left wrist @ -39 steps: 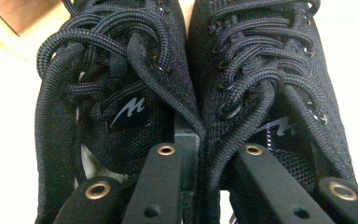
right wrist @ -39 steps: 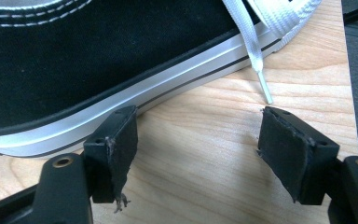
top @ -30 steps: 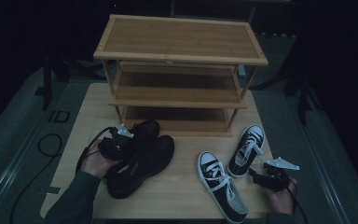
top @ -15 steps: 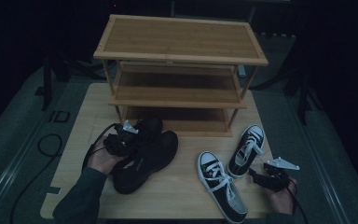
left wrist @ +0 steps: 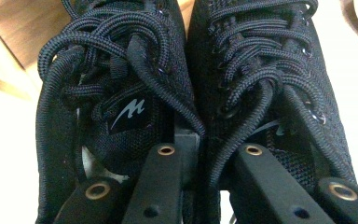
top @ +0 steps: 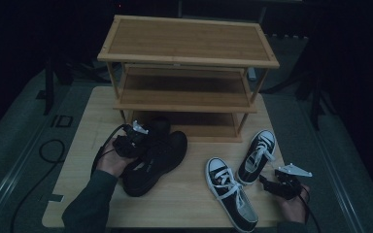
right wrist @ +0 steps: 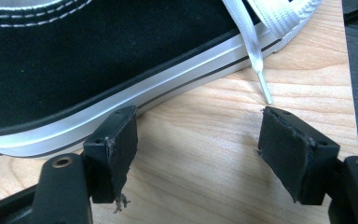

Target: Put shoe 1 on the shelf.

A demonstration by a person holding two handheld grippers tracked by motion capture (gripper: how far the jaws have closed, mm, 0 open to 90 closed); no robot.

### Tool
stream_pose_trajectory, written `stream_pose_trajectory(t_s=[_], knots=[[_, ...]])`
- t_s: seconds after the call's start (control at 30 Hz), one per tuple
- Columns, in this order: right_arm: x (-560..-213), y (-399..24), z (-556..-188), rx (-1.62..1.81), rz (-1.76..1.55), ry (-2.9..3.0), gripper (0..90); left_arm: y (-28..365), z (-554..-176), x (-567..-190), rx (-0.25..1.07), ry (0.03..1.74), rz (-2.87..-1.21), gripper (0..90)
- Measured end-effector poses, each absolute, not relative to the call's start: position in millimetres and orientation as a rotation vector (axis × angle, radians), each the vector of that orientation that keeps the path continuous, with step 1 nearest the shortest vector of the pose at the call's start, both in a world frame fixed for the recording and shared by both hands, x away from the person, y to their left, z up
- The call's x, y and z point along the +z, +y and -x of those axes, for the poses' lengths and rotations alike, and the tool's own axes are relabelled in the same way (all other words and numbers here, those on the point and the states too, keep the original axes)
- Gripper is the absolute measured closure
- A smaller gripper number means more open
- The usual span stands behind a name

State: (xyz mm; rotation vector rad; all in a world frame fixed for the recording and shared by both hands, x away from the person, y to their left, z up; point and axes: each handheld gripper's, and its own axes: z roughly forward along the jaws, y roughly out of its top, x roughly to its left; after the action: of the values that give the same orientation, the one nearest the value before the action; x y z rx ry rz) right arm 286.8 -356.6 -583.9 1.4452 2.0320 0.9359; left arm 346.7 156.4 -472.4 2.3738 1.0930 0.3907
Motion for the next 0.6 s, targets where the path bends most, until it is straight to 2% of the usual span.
stream_pose_trajectory(t_s=[0.6], knots=[[-584,-357,-287,0.936,-1.445,2.033,27.7,144,-362,-471,0.451,1.127,-2.351,85.2]])
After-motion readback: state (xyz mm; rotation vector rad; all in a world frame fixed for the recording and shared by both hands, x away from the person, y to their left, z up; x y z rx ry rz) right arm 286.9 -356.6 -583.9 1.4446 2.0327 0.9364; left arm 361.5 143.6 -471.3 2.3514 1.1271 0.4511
